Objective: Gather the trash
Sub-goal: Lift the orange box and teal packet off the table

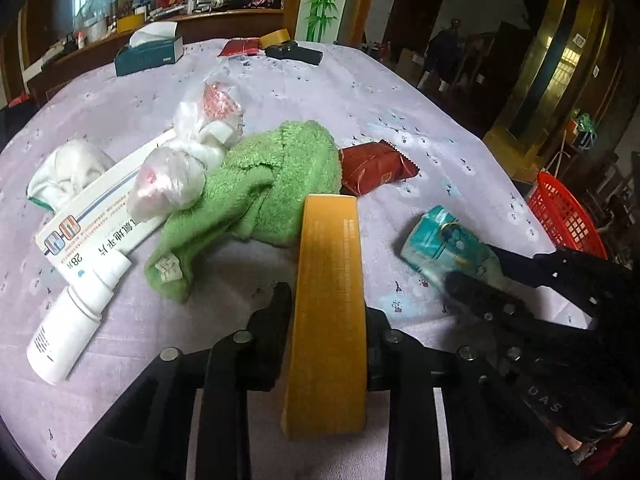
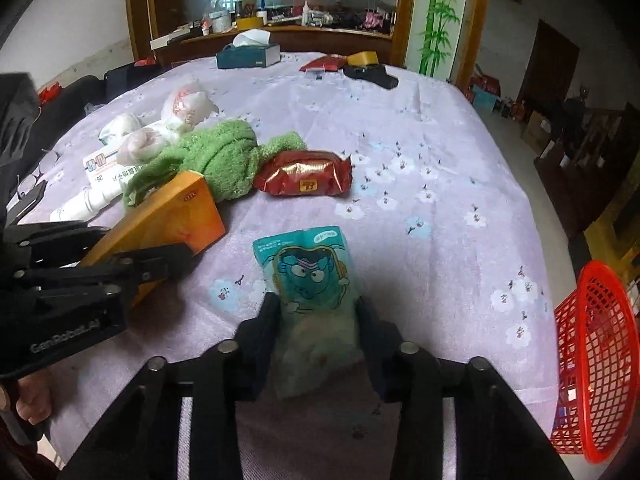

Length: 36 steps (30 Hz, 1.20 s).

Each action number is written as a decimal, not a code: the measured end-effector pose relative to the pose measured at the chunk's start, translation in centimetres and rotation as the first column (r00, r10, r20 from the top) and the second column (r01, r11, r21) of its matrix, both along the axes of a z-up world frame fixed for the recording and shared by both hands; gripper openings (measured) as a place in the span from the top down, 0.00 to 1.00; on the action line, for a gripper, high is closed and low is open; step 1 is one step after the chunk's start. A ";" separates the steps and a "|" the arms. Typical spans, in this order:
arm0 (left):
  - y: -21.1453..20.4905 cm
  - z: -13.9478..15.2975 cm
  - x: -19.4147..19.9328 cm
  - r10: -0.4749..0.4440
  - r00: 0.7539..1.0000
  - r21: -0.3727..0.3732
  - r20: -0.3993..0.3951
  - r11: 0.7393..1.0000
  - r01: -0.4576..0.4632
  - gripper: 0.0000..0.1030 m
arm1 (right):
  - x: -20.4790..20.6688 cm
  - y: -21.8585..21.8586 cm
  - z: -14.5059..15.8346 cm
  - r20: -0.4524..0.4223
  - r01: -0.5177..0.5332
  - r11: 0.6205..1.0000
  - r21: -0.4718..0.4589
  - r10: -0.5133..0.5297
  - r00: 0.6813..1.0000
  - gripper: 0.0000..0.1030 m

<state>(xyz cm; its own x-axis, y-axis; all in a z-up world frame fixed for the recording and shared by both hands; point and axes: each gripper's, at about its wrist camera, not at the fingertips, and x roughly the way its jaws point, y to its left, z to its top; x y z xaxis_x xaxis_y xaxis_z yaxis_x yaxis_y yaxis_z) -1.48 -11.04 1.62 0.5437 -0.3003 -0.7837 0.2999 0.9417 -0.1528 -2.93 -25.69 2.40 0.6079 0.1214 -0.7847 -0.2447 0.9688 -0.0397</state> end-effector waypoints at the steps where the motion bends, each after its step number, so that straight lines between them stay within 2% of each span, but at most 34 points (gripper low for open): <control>1: -0.1 0.2 -0.3 0.003 1.000 0.008 0.018 1.000 -0.003 0.79 | -0.1 0.0 0.1 0.008 0.009 1.000 -0.001 -0.009 1.000 0.66; 3: 0.2 0.6 -0.7 0.010 0.999 -0.006 0.049 1.000 -0.010 0.79 | -0.5 -0.4 0.4 0.027 0.033 0.999 0.021 -0.034 0.999 0.69; 7: 1.5 1.5 -1.7 0.064 0.992 -0.060 0.112 0.997 -0.058 0.79 | -1.6 -1.5 1.4 0.090 0.081 0.990 0.117 -0.092 0.992 0.69; 11: 2.4 2.4 -2.9 0.129 0.976 -0.084 0.174 0.990 -0.116 0.79 | -2.8 -2.0 2.4 0.154 0.108 0.980 0.169 -0.134 0.979 0.69; 14: 2.7 2.8 -3.5 0.169 0.963 -0.090 0.210 0.984 -0.153 0.79 | -3.1 -2.1 2.4 0.161 0.118 0.973 0.200 -0.151 0.975 0.69; 24: 2.6 2.9 -4.4 0.184 0.954 -0.064 0.239 0.983 -0.174 0.79 | -2.7 -2.8 2.1 0.143 0.121 0.961 0.250 -0.160 0.977 0.69; 36: 2.8 2.7 -4.0 0.203 0.954 -0.065 0.221 0.979 -0.193 0.79 | -2.7 -3.2 2.1 0.151 0.106 0.957 0.269 -0.151 0.977 0.69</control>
<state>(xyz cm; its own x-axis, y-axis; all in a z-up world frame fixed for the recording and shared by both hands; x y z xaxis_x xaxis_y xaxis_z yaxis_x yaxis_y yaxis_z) -5.52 -8.25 4.30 0.7563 -0.1986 -0.6233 0.1391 0.9798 -0.1434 -5.68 -28.89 4.54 0.7522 0.2183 -0.6217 -0.1292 0.9741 0.1858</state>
